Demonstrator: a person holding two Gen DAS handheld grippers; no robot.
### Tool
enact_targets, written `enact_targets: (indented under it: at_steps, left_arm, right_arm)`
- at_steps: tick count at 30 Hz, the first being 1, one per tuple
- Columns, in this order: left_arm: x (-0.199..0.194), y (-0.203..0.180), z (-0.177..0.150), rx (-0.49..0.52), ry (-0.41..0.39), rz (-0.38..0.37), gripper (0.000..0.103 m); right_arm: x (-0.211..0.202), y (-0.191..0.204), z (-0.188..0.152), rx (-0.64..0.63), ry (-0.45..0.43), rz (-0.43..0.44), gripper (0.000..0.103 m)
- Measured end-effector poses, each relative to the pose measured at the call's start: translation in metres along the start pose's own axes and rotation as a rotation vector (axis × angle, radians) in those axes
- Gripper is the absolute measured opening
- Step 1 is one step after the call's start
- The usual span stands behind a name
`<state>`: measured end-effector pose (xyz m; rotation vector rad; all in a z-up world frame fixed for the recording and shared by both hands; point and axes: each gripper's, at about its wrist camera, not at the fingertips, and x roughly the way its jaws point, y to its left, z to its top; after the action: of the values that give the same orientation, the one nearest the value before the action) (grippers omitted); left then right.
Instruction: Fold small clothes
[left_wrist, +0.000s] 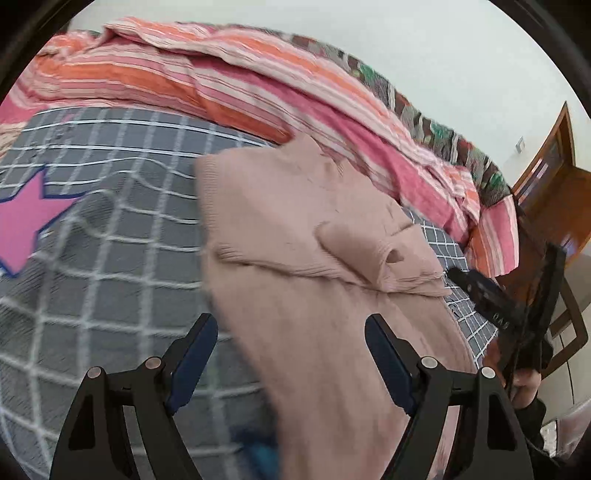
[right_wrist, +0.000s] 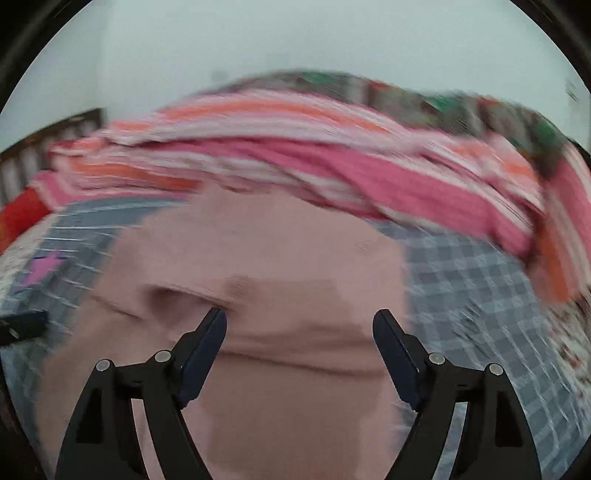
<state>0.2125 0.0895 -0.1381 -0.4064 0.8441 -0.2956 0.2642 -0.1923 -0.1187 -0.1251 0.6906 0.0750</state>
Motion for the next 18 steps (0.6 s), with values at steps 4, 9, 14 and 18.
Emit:
enact_targets:
  at_steps: [4,9,14,18]
  left_arm:
    - [0.027,-0.04,0.013,0.046,0.028,-0.053,0.081]
    - [0.081,-0.092,0.03,0.188,0.061,0.121,0.082]
    - [0.1,-0.086,0.043,0.171,0.003,0.259,0.035]
    - [0.07,-0.035,0.048,-0.004,-0.058,0.191,0.028]
  right_arm:
    - [0.014,-0.044,-0.018,0.099,0.072,-0.024,0.08]
    - [0.022,-0.057,-0.025,0.11,0.089,-0.047,0.08]
    - [0.045,-0.067,-0.019,0.089,0.147,-0.1,0.08]
    - [0.072,-0.081,-0.01,0.1,0.203,-0.105,0.071]
